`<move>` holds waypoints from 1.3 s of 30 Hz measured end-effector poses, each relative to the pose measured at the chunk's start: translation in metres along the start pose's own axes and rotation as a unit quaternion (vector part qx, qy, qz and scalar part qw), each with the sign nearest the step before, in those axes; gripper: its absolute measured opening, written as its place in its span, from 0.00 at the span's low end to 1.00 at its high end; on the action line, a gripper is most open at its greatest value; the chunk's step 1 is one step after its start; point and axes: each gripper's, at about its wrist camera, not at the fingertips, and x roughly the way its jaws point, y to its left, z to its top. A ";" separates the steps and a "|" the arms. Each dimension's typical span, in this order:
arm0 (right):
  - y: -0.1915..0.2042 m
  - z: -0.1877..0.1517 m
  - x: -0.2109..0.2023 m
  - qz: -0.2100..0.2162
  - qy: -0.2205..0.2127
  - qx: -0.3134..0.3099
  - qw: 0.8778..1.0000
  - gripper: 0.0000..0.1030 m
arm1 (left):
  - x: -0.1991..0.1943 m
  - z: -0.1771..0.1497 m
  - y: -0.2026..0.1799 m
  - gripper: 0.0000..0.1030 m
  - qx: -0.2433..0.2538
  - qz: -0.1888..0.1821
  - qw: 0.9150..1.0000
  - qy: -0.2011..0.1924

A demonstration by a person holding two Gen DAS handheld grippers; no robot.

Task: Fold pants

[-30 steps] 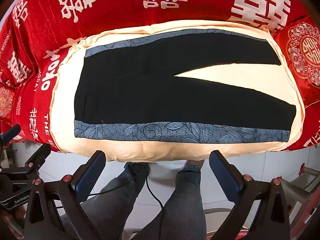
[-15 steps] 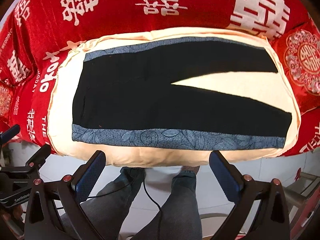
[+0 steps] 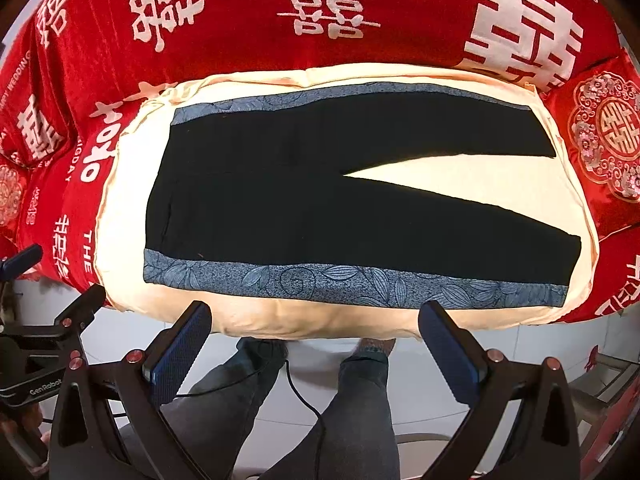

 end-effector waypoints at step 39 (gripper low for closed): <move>-0.033 -0.048 0.204 0.376 0.100 0.146 0.910 0.62 | 0.180 -0.075 0.026 1.00 -0.270 -0.173 0.944 0.072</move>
